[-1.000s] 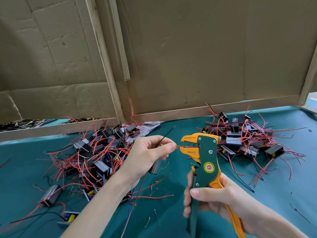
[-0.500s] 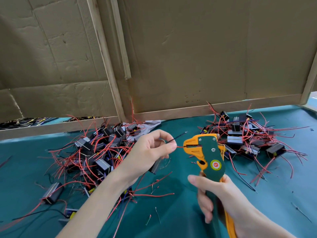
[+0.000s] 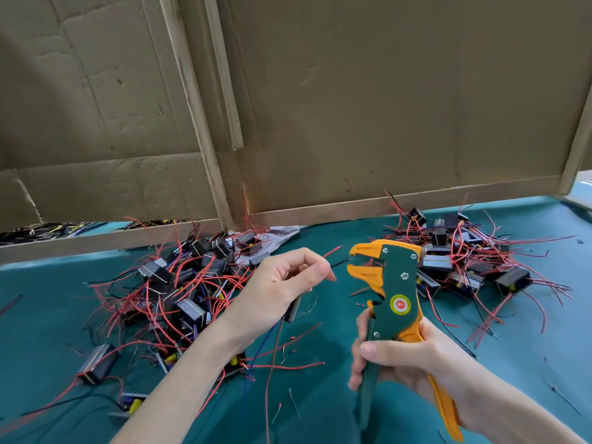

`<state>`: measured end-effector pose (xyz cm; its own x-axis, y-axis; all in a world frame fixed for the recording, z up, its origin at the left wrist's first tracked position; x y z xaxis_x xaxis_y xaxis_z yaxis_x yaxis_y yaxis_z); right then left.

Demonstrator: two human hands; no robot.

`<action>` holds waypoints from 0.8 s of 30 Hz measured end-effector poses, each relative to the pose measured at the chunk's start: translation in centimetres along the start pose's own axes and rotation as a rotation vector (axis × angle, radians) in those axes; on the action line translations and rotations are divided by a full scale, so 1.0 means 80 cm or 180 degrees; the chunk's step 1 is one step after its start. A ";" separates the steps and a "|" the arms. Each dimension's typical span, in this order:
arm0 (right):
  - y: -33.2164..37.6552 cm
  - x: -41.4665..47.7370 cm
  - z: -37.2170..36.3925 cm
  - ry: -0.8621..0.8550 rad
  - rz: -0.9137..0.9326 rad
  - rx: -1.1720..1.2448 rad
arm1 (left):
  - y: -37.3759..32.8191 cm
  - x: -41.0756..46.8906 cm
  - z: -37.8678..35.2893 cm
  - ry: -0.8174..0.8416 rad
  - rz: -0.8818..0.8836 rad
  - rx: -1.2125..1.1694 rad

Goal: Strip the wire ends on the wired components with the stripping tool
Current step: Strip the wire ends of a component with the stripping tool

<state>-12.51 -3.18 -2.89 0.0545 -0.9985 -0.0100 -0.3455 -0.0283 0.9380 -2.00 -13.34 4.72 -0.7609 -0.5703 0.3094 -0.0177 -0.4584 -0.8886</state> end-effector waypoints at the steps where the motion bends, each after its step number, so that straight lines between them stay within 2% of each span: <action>1: -0.002 -0.001 -0.002 0.0075 -0.0036 -0.0079 | -0.001 0.000 -0.001 0.0021 -0.0016 -0.0038; 10: 0.000 -0.007 -0.015 0.0213 -0.0159 -0.0335 | -0.005 -0.003 0.002 0.0181 0.0165 -0.0157; 17: 0.001 -0.011 -0.023 0.0170 -0.0191 -0.0545 | -0.009 -0.007 0.006 0.0513 0.0295 -0.0036; 21: -0.009 -0.010 -0.026 -0.0027 -0.0222 -0.0637 | -0.008 -0.008 0.006 0.0702 0.0364 -0.0048; 24: -0.029 -0.008 -0.023 -0.0439 -0.0460 -0.0255 | 0.009 -0.004 0.010 0.0596 0.0466 0.0214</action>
<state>-9.97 -2.39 -4.44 -0.0326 -0.9815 -0.1886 -0.2675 -0.1732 0.9479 -1.26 -13.98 4.27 -0.8593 -0.5005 0.1051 0.1401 -0.4280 -0.8928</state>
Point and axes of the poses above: each hand's wrist, its own x-axis towards the middle knuckle, its own z-axis out of the back of the hand, y = z × x, the point moved 7 cm from there along x, towards the middle knuckle, and after that the axes turned 1 degree about -z, right-handed, at the moved point
